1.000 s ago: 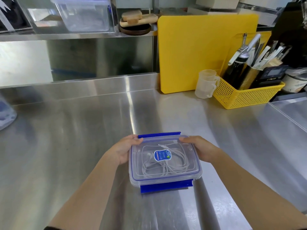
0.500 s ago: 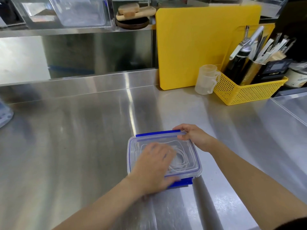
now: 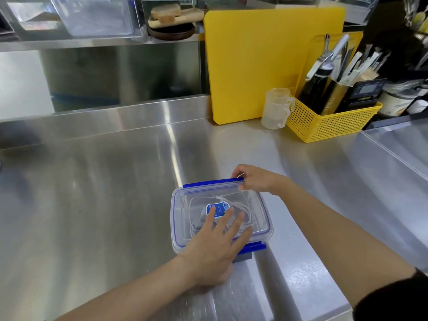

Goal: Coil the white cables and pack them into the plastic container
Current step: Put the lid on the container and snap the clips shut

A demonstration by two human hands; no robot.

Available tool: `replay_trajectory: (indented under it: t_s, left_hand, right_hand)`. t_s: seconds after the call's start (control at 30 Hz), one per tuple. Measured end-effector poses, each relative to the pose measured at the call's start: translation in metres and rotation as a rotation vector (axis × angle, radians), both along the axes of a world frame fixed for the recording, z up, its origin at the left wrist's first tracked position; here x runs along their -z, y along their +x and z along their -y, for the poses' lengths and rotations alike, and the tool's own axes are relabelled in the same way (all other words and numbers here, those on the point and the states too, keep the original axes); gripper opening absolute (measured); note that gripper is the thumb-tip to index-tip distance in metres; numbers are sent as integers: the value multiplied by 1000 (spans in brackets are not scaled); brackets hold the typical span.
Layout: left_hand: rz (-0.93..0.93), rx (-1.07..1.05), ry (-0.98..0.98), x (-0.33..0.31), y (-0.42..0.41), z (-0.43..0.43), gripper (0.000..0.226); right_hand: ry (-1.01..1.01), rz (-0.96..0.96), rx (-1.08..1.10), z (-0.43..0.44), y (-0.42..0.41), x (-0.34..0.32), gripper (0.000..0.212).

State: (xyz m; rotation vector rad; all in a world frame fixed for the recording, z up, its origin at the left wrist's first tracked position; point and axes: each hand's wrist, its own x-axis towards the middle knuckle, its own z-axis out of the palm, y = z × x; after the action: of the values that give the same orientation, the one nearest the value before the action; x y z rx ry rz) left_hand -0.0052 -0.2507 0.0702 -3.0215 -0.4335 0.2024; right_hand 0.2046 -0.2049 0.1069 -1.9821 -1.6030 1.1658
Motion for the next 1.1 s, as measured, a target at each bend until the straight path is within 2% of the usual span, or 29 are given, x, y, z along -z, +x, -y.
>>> replay_trajectory:
  t_s: [0.1,0.17,0.27,0.4,0.47,0.67,0.83,1.0,1.1]
  left_hand:
    - [3,-6,17,-3,1,-2,58]
    - [10,20,69,-6,1,-3,55]
    - [85,47,97,-5,0,-7,57]
    - [28,-54,-8,-5,3,-10,63]
    - [76,-49,23,-4,1,-9,61]
    - [164,10,177,4,3,-8,53]
    - [217,7,203,7,4,-7,49]
    - [220,-37,115,2,6,-3,47]
    - [264,-69,2,-8,3,-4,47]
  right_hand:
    - [-4,150,-133,-11,-14,0,38]
    - [36,335,-175,-16,-24,6,31]
    - [122,423,-150,-20,-33,19,30]
    - [97,404,-182,-24,-35,30,42]
    - [91,409,-249,-26,-36,31,44]
    - [198,362,-203,-29,-42,30,29]
    - [241,256,-129,-26,-47,30,24]
    - [190,208,-87,-24,-44,27,27]
    - [134,281,-150,-24,-44,23,31]
